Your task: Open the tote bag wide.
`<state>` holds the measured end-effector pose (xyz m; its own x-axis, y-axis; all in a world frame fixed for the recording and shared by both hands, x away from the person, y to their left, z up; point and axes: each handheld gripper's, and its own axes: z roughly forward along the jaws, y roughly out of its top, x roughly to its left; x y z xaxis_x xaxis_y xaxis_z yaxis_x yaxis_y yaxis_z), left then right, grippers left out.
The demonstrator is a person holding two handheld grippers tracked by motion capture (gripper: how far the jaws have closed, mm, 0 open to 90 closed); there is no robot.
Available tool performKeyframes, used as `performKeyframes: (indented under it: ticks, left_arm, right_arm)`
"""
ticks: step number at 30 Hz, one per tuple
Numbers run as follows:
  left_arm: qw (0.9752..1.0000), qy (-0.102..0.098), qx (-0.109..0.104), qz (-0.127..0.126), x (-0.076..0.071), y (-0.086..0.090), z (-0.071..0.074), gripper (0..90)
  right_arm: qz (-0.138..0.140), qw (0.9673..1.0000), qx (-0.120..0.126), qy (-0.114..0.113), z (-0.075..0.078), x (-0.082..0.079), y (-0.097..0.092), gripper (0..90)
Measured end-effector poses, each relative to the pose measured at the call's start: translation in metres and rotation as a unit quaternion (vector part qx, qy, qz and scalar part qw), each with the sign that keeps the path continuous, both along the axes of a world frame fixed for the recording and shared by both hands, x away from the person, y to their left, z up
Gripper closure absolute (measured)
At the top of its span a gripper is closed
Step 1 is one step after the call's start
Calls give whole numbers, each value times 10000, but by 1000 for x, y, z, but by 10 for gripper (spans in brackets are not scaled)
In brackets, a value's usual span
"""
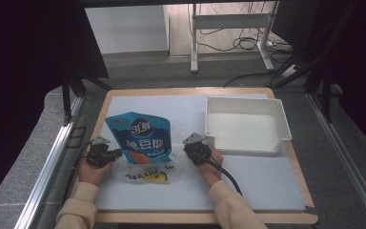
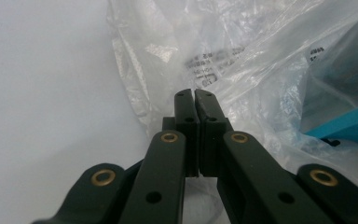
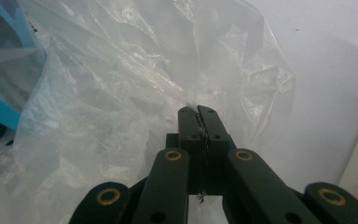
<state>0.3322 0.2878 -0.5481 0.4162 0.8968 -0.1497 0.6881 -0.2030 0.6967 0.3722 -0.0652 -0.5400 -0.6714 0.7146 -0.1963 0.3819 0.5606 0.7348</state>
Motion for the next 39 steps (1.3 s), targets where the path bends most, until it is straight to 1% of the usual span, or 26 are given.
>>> performKeyframes:
  ticks: [4, 7, 9, 11, 12, 14, 16, 17, 18, 19, 20, 21, 22, 24, 25, 27, 29, 31, 33, 34, 35, 37, 38, 39]
  left_arm:
    - [10000, -3, -13, 12, 0, 0, 0, 894]
    - [10000, -17, 5, 18, 0, -1, -1, 894]
    - [10000, -16, 53, 9, -1, -1, 0, 894]
    - [10000, -24, 74, 5, -1, -2, 0, 893]
    - [10000, -26, 78, 8, -1, -2, 0, 893]
    - [10000, -20, 71, 10, -1, -2, 0, 892]
    - [10000, -15, 70, 5, -1, -2, 0, 892]
    - [10000, -14, 68, 6, -1, -2, 0, 891]
    - [10000, -16, 67, 7, -1, -2, -1, 891]
    - [10000, -15, 65, 9, -1, -2, -1, 891]
    - [10000, -18, 70, 6, -1, -2, -1, 890]
    - [10000, -20, 75, 4, -1, -2, -1, 889]
    - [10000, -24, 77, 5, -1, -2, -1, 889]
    - [10000, -24, 80, 3, -1, -2, -1, 889]
    - [10000, -23, 76, 3, -1, -2, -1, 889]
    - [10000, -22, 73, 2, -1, -2, -1, 889]
    - [10000, -24, 67, 1, -1, -2, -1, 889]
    - [10000, -23, 60, -2, -1, -2, -1, 889]
    - [10000, -26, 56, -5, -1, -2, -1, 889]
    - [10000, -31, 54, -6, -1, -2, -1, 889]
    - [10000, -33, 53, -5, -1, -2, -1, 889]
    - [10000, -38, 55, -5, -1, -2, -1, 889]
    - [10000, -38, 54, -9, -1, -2, -1, 889]
    - [10000, -40, 52, -9, -1, -2, -1, 889]
  right_arm:
    - [-29, 9999, 127, 90, 0, 1, -1, 881]
    - [-19, 9999, 115, 84, 1, 2, -3, 847]
    - [-29, 9998, 142, 127, 2, 2, -4, 830]
    - [10, 9995, 201, 223, 4, 1, -5, 758]
    - [74, 9995, 258, 189, 6, 0, -7, 710]
    - [168, 9990, 405, 59, 15, -5, -9, 605]
    - [307, 9977, 599, -61, 31, -12, -12, 524]
    - [334, 9973, 642, -124, 37, -15, -13, 499]
    - [363, 9967, 693, -222, 47, -19, -14, 472]
    - [409, 9958, 784, -255, 55, -22, -16, 462]
    - [445, 9947, 894, -241, 61, -24, -17, 462]
    - [522, 9924, 1106, -154, 70, -26, -20, 476]
    - [597, 9908, 1211, -109, 75, -27, -21, 520]
    - [882, 9855, 1441, 136, 87, -32, -24, 616]
    - [937, 9848, 1452, 189, 88, -34, -23, 664]
    - [1038, 9850, 1335, 341, 88, -39, -20, 767]
    - [1153, 9848, 1217, 465, 82, -41, -15, 832]
    - [1266, 9857, 979, 521, 74, -42, -8, 871]
    - [1314, 9864, 777, 609, 63, -41, 0, 885]
    - [1311, 9865, 733, 655, 59, -40, 3, 885]
    - [1305, 9867, 603, 757, 51, -39, 8, 886]
    - [1268, 9875, 410, 840, 40, -37, 15, 885]
    - [1290, 9873, 340, 866, 34, -36, 18, 886]
    - [1291, 9866, 325, 939, 29, -36, 21, 887]
